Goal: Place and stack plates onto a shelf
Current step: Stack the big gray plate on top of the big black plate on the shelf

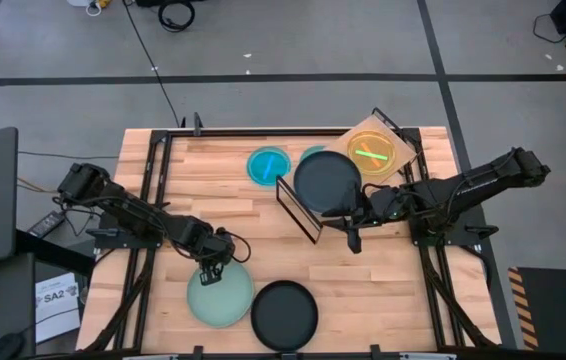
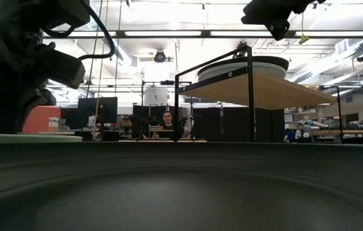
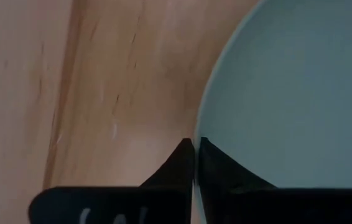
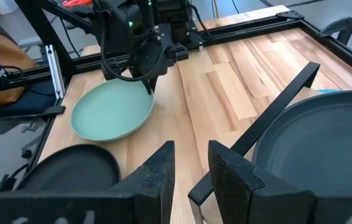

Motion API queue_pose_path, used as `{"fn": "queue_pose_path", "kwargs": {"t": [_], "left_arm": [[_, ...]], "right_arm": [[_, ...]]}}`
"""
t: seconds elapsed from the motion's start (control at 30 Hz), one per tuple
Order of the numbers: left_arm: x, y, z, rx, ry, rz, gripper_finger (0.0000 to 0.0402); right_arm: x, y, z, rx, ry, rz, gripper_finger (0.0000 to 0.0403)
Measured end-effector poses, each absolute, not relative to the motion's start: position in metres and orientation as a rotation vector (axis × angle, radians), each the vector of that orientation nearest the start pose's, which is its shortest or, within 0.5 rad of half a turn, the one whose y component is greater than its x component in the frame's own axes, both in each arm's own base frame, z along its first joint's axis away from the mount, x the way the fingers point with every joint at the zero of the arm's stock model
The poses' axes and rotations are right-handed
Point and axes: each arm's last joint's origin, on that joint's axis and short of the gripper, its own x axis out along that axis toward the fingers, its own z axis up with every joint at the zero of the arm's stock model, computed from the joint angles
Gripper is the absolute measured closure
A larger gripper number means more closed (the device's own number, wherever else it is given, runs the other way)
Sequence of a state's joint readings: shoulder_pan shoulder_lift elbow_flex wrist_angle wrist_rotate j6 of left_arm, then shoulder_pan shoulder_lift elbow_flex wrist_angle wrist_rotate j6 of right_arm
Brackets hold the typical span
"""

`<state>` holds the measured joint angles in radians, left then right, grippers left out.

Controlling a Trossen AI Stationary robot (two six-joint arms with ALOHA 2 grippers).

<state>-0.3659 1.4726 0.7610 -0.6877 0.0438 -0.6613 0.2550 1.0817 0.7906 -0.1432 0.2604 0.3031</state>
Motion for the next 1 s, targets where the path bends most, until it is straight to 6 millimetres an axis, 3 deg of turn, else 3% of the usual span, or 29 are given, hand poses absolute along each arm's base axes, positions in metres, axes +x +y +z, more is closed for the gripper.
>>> {"fn": "queue_pose_path", "kwargs": {"t": [0.23, 0.6, 0.8, 1.0], "left_arm": [[0.209, -0.073, 0.174, -0.364, 1.424, 0.12, 0.0387], [0.194, -0.043, 0.22, -0.576, 1.23, 0.027, 0.0388], [0.191, -0.021, 0.237, -0.648, 1.074, 0.082, 0.0389], [0.199, 0.005, 0.246, -0.671, 0.864, 0.263, 0.0389]], "right_arm": [[0.229, 0.052, 0.283, 0.188, 0.414, -0.069, 0.03], [0.229, 0.052, 0.283, 0.188, 0.414, -0.069, 0.03], [0.229, 0.052, 0.283, 0.188, 0.414, -0.069, 0.03], [0.23, 0.051, 0.285, 0.19, 0.4, -0.078, 0.03]]}}
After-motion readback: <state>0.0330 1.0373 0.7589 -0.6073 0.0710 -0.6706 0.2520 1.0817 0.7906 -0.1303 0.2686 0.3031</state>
